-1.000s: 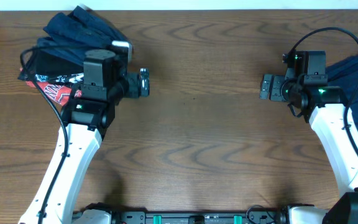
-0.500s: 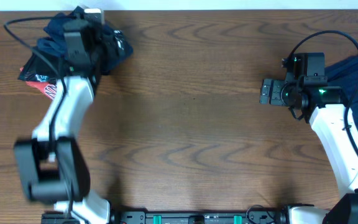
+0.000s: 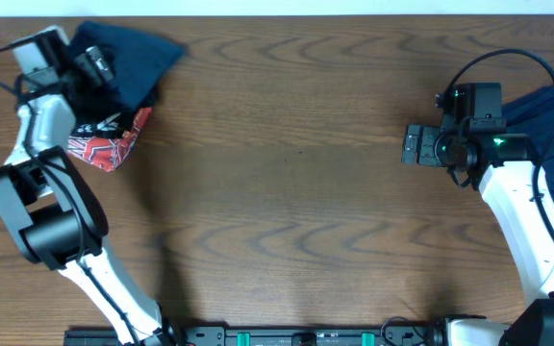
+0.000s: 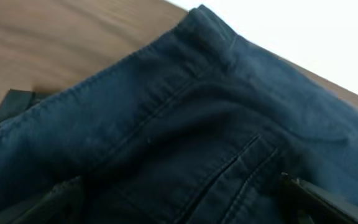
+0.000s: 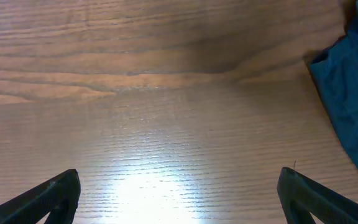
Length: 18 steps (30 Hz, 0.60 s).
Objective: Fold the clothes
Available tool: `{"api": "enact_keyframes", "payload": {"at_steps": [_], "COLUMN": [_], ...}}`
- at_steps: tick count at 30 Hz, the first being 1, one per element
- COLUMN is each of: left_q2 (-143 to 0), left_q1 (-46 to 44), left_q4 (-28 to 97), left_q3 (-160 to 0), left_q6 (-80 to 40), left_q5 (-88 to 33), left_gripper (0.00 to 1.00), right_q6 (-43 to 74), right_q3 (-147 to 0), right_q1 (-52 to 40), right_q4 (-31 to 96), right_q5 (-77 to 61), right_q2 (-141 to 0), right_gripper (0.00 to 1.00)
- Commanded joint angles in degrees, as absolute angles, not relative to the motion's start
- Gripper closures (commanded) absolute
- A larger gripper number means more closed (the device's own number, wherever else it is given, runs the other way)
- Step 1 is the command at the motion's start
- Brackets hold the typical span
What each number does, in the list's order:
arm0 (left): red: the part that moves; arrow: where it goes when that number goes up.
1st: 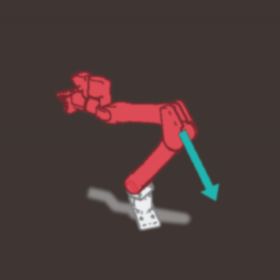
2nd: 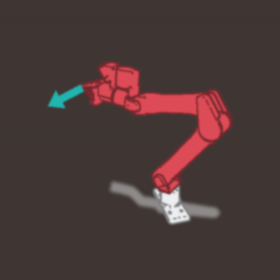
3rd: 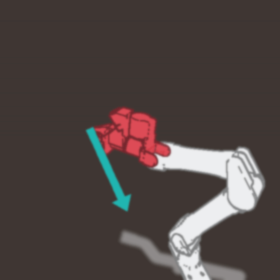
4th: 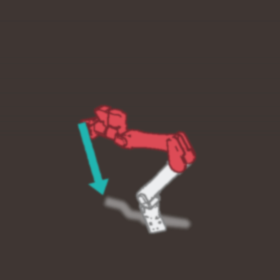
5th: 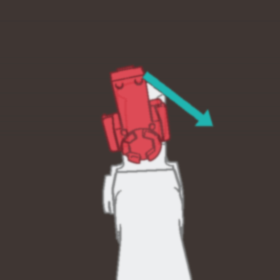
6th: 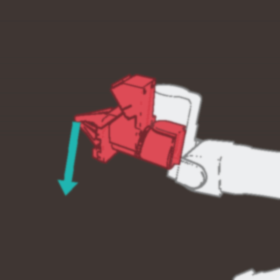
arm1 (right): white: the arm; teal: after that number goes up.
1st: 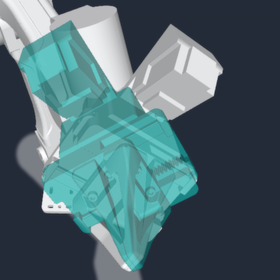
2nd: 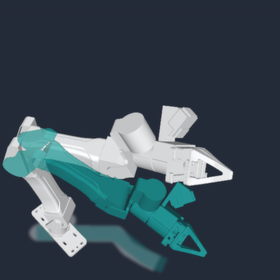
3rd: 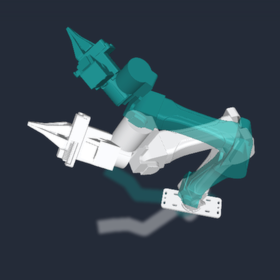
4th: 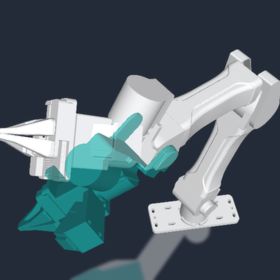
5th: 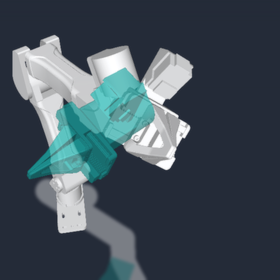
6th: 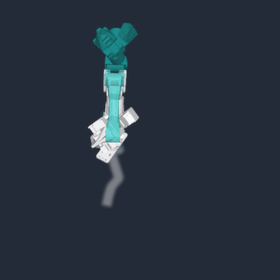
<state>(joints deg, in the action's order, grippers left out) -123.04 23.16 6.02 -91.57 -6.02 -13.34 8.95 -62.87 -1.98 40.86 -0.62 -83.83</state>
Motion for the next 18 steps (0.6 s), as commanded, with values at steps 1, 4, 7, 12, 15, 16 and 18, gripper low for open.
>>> {"api": "enact_keyframes", "payload": {"at_steps": [1,4,7,12,15,16,18], "left_q2": [-127.0,-127.1,-127.1,-124.9,-119.8,-117.9,-113.4], "left_q1": [25.8,25.9,25.9,25.9,25.8,25.7,25.3], "left_q4": [11.6,13.8,15.4,16.4,15.1,14.5,13.8], "left_q3": [-90.1,-89.3,-88.6,-88.6,-88.9,-88.9,-88.9], "left_q6": [-7.6,-7.6,-7.6,-7.6,-7.6,-7.6,-7.6], "left_q5": [-10.5,-10.4,-10.5,-11.1,-11.6,-11.6,-11.6], "left_gripper": [0.01,0.01,0.0,0.02,0.02,0.02,0.02], "right_q6": [9.2,9.2,9.2,9.2,9.2,9.2,9.2], "right_q3": [-63.0,-63.0,-63.0,-63.0,-63.0,-63.0,-63.0], "right_q1": [-1.9,-1.9,-1.9,-1.9,-1.9,-1.9,-1.9], "right_q4": [40.7,40.7,40.6,40.7,40.7,40.6,40.3], "right_q5": [-0.9,-0.9,-0.9,-0.9,-0.9,-0.9,-0.9], "right_q2": [-82.8,-82.8,-82.8,-82.8,-82.8,-82.8,-82.8], "right_gripper": [0.01,0.01,0.01,0.01,0.01,0.01,0.01]}}
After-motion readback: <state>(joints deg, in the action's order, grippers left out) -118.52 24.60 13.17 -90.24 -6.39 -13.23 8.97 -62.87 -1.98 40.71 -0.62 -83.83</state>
